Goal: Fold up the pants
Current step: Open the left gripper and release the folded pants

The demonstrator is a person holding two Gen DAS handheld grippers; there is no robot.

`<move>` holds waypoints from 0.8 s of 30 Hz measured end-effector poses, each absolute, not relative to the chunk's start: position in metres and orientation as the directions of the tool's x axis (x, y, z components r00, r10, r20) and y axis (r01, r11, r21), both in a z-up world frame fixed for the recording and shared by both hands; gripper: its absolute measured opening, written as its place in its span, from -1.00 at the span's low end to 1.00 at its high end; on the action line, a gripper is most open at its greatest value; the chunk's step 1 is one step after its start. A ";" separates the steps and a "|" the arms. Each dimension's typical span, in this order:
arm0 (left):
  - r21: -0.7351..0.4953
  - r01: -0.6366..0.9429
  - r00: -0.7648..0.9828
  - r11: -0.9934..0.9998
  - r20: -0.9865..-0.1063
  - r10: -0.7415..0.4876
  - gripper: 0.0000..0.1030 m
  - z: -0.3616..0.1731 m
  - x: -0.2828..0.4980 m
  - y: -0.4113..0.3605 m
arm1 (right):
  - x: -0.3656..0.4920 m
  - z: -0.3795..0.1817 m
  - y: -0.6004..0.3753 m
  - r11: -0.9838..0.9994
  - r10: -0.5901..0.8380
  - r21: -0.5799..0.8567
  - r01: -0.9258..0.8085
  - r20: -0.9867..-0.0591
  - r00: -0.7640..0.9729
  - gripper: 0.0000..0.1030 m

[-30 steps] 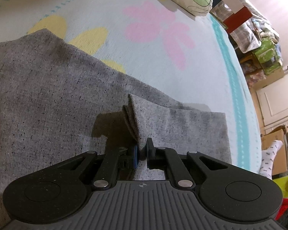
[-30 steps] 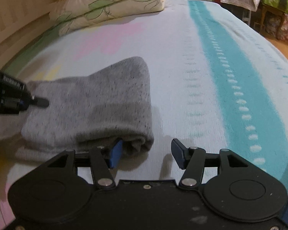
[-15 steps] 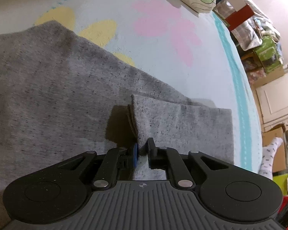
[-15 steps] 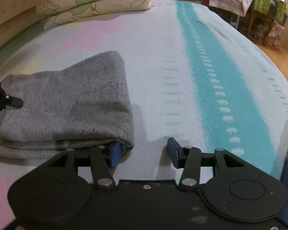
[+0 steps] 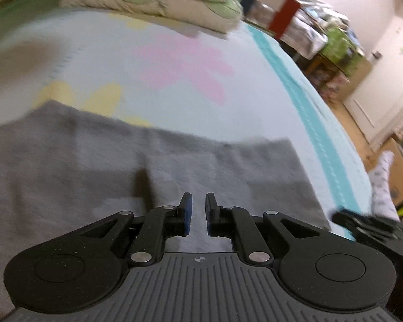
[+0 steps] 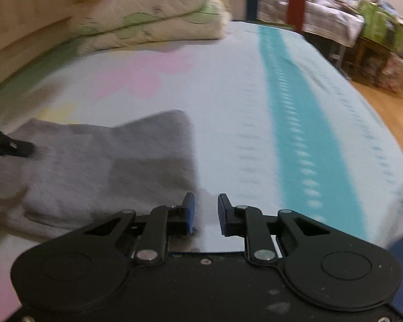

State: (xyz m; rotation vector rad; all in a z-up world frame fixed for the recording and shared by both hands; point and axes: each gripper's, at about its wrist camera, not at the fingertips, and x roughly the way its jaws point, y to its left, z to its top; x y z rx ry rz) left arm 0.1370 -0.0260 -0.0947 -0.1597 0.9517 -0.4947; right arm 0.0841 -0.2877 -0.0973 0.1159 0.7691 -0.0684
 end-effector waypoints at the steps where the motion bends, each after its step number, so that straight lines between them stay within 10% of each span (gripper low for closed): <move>1: -0.344 0.339 0.469 0.876 -0.745 -0.474 -0.81 -0.099 0.135 -0.030 | 0.089 -0.101 -0.284 0.993 -0.009 0.076 0.087 -0.697 0.717 -0.61; 24: -0.308 0.369 0.425 0.877 -0.783 -0.454 -0.80 -0.141 0.124 -0.035 | 0.229 -0.134 -0.290 0.996 -0.007 0.055 0.069 -0.728 0.686 -0.62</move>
